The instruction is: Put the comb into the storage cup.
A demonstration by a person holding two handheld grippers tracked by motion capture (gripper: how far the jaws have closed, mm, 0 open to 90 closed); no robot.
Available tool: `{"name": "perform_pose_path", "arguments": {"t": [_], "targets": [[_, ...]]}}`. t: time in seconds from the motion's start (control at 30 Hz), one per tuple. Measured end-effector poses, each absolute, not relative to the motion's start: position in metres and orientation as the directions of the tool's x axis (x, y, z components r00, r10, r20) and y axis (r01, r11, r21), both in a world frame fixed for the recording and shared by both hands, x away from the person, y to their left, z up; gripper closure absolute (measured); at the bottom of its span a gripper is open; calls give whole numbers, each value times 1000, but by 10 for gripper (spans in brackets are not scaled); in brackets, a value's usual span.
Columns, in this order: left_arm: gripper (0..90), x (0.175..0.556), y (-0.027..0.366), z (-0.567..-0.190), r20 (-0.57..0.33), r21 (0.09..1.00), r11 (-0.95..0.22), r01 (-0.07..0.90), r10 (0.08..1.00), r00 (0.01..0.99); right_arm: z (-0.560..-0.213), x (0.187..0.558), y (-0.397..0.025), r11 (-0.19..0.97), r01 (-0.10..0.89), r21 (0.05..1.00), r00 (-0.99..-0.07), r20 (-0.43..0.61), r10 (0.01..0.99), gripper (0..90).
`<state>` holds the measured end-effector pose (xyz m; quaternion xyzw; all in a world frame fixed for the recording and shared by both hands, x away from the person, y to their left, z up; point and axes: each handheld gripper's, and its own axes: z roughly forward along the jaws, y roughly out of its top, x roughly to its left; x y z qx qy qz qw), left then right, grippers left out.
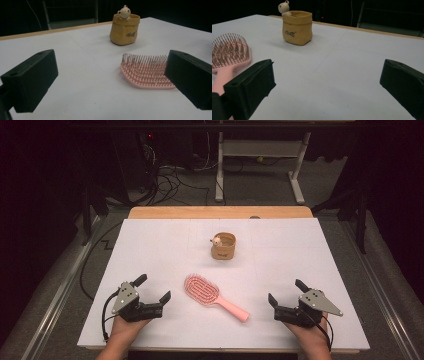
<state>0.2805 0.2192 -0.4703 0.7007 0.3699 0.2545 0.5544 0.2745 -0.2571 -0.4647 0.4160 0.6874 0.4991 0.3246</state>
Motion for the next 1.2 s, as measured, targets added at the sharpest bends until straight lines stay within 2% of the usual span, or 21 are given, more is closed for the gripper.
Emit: {"name": "perform_pose_path", "arguments": {"t": [0.67,1.2], "targets": [[0,281,217,-471,-43,959,-136,250,798,601,-461,275,-254,159,236,959,-466,-32,884,2],[0,281,216,-471,-38,960,-140,244,795,605,-461,277,-225,215,281,935,-554,-25,832,2]]}}
